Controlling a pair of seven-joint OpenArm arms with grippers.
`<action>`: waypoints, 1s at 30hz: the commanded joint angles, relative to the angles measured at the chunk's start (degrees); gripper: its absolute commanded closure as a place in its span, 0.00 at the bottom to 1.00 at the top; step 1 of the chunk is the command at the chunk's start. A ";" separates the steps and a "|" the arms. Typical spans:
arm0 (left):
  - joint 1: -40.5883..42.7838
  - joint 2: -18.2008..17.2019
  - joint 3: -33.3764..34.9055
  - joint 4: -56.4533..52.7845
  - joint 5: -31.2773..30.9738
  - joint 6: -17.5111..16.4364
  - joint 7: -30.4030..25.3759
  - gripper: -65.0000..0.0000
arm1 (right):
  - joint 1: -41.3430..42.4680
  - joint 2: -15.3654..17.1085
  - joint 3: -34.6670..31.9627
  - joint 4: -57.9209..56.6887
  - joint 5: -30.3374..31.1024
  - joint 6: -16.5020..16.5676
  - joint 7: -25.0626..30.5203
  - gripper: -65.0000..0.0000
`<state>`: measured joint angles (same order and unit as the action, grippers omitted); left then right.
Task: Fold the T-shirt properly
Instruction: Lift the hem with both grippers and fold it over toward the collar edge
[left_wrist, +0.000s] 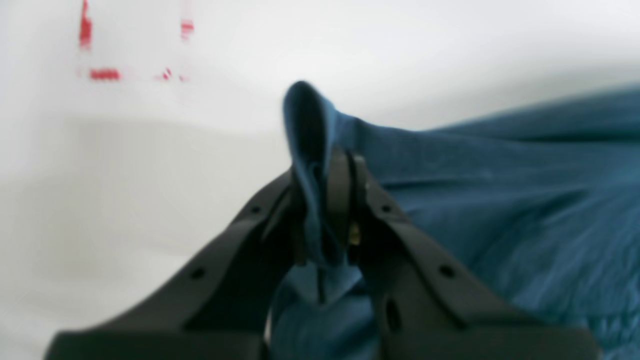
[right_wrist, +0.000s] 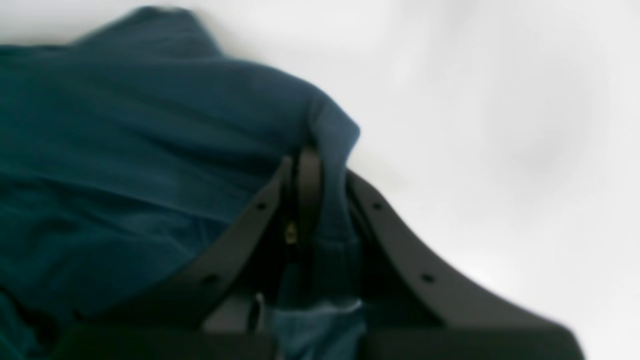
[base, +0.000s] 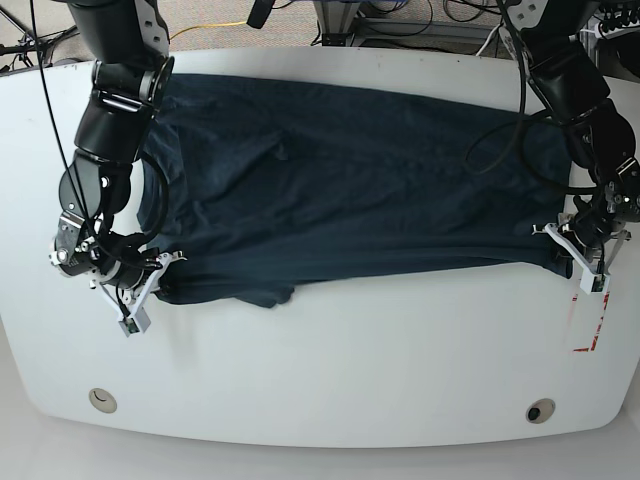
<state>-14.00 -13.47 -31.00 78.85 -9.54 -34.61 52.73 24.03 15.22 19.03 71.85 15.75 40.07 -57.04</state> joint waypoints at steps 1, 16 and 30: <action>-0.64 -1.07 -0.16 1.20 -0.35 0.02 -1.43 0.96 | -0.43 0.64 1.59 6.78 0.82 -0.07 -3.14 1.00; 0.94 -1.07 -0.07 1.11 -0.35 -0.07 -1.52 0.96 | -19.42 -0.50 9.68 27.97 13.22 -0.07 -15.80 1.00; 7.63 -1.25 0.02 1.37 0.00 -4.91 -1.35 0.96 | -28.65 -0.85 10.38 31.40 15.50 -0.07 -15.80 1.00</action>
<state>-5.34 -13.56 -30.81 79.20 -9.17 -38.65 52.38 -5.17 13.58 28.95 102.21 31.33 40.07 -73.65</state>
